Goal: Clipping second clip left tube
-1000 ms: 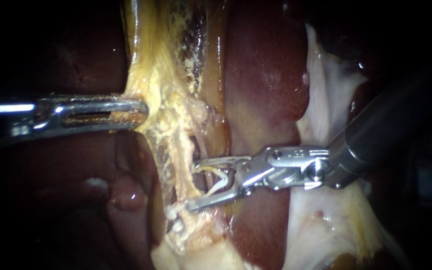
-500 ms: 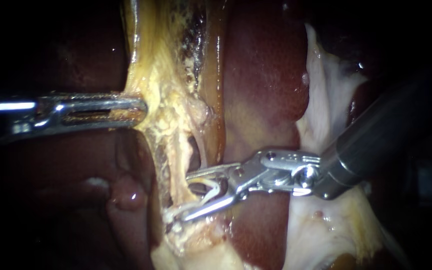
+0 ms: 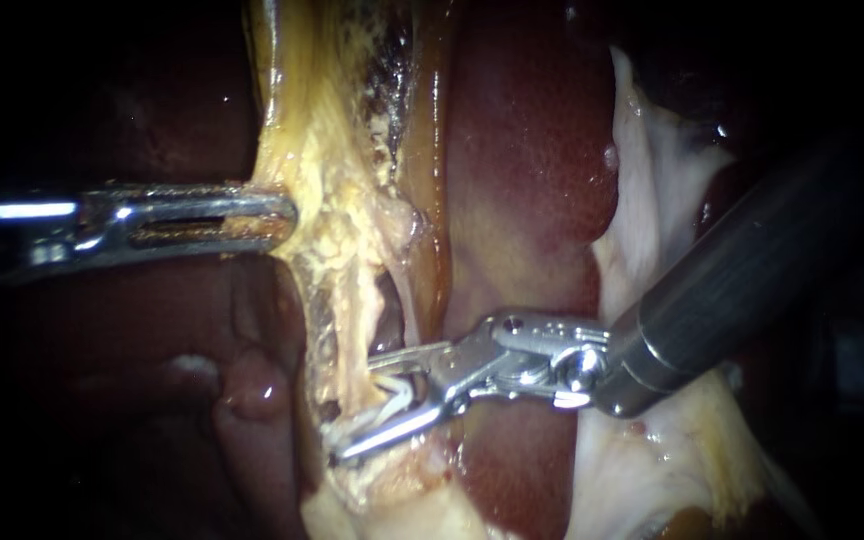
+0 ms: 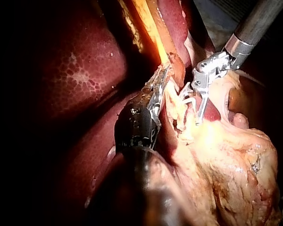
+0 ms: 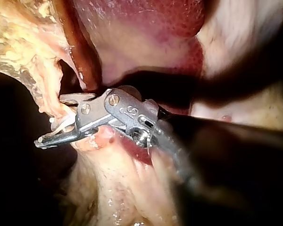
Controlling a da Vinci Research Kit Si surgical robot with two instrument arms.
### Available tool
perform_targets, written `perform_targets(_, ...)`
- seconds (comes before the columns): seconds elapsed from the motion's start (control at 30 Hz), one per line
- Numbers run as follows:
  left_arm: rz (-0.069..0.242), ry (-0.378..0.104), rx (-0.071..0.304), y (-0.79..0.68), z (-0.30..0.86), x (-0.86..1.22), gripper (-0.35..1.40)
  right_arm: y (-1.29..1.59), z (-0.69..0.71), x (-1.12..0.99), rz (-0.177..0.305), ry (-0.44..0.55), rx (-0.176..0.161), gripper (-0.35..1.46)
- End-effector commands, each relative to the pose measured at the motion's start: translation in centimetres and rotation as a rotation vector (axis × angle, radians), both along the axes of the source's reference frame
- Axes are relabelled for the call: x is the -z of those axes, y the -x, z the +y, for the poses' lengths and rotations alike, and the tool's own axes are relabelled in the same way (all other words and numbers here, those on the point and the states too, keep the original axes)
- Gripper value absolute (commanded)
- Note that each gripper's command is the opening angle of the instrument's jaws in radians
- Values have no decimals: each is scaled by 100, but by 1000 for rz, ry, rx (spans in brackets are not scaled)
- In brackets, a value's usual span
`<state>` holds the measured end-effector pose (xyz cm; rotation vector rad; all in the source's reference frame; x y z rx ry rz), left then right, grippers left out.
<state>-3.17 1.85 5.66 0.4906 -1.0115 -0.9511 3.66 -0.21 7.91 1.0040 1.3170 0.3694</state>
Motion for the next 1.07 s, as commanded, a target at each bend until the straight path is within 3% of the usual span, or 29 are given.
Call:
perform_targets(0.03,-1,0,-1,0,0,-1,-35,0,0,0,1,-1,-1,46)
perform_targets(0.17,-1,0,-1,0,0,-1,-35,0,1,-3,-6,-5,-9,40)
perform_targets(0.27,-1,0,-1,0,0,-2,-35,2,4,-7,-19,-2,-31,24)
perform_targets(0.4,-1,1,-1,0,0,-2,-35,8,7,-15,-70,26,-40,-30)
perform_targets(0.43,0,1,-1,0,-1,-3,-35,9,8,-16,-78,36,-42,-35)
perform_targets(1.07,0,1,0,0,-1,-3,-35,13,8,-23,-84,66,-40,-35)
